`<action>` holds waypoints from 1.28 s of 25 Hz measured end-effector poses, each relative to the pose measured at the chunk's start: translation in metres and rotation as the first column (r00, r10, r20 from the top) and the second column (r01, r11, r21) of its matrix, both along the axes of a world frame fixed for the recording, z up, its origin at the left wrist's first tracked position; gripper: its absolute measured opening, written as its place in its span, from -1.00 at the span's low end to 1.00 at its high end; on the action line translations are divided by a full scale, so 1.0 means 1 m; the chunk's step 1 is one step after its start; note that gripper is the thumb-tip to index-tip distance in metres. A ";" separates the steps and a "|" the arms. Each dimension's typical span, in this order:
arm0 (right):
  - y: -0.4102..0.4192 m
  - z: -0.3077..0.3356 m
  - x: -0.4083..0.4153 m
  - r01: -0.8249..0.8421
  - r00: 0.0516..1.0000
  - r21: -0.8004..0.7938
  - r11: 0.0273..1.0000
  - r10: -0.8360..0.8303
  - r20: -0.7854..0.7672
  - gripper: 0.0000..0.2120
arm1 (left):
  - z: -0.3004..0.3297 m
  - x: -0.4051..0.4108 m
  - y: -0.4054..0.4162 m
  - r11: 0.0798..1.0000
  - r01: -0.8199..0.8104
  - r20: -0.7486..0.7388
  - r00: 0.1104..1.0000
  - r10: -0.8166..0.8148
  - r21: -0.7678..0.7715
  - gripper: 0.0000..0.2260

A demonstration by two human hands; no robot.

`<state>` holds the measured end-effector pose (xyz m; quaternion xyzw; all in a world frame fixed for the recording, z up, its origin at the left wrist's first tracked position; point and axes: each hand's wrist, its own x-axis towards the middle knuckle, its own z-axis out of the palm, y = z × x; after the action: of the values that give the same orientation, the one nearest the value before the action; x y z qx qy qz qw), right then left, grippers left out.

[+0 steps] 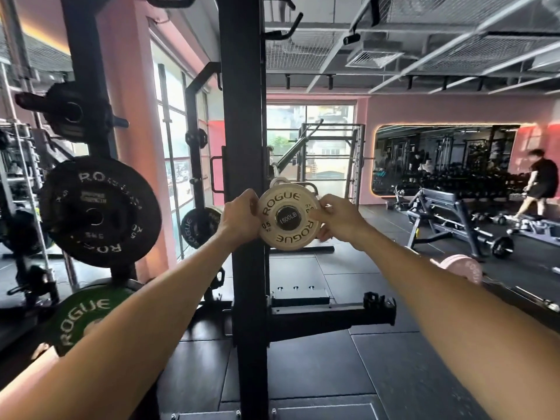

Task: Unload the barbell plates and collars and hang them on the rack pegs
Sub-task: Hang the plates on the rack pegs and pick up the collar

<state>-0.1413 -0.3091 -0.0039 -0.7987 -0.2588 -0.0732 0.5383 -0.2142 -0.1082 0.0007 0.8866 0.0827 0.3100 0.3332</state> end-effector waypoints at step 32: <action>0.113 0.001 0.326 0.069 0.982 -0.189 0.980 -0.034 0.184 -0.80 | -0.006 0.326 0.106 0.991 -0.048 0.050 0.998 0.042 0.127 -0.90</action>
<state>0.1844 -0.1966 -0.0033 -0.8441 -0.2913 -0.1333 0.4299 0.1122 -0.0023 -0.0052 0.8964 0.0747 0.3431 0.2705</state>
